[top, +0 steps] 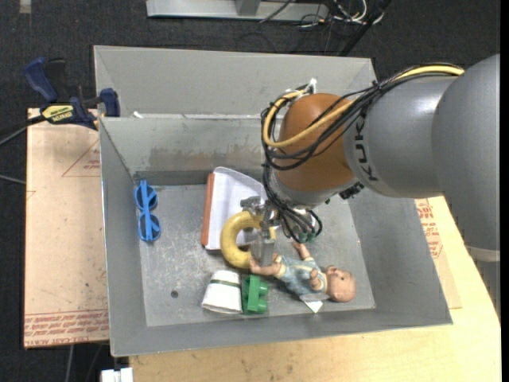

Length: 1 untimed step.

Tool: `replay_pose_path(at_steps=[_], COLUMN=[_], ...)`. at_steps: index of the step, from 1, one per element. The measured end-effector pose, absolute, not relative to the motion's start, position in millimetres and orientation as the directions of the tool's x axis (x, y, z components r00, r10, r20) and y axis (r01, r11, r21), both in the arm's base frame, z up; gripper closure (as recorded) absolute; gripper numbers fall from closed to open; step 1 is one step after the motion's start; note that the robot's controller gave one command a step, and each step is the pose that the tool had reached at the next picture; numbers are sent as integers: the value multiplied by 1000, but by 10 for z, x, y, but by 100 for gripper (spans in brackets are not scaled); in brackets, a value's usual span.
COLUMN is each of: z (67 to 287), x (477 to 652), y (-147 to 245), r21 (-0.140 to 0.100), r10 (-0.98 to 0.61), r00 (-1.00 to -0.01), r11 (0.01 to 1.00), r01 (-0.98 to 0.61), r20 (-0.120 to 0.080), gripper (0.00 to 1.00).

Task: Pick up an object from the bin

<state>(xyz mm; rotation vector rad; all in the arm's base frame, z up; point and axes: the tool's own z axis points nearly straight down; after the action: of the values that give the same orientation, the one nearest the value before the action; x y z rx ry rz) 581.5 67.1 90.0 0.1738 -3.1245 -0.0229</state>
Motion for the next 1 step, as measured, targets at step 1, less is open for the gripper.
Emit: replay_pose_path(at_steps=[1], z=[900], x=[5815], y=[671], r21=[15], r10=[-111], r00=[-994], r11=[994], r01=[-110], r20=[11], gripper=[100])
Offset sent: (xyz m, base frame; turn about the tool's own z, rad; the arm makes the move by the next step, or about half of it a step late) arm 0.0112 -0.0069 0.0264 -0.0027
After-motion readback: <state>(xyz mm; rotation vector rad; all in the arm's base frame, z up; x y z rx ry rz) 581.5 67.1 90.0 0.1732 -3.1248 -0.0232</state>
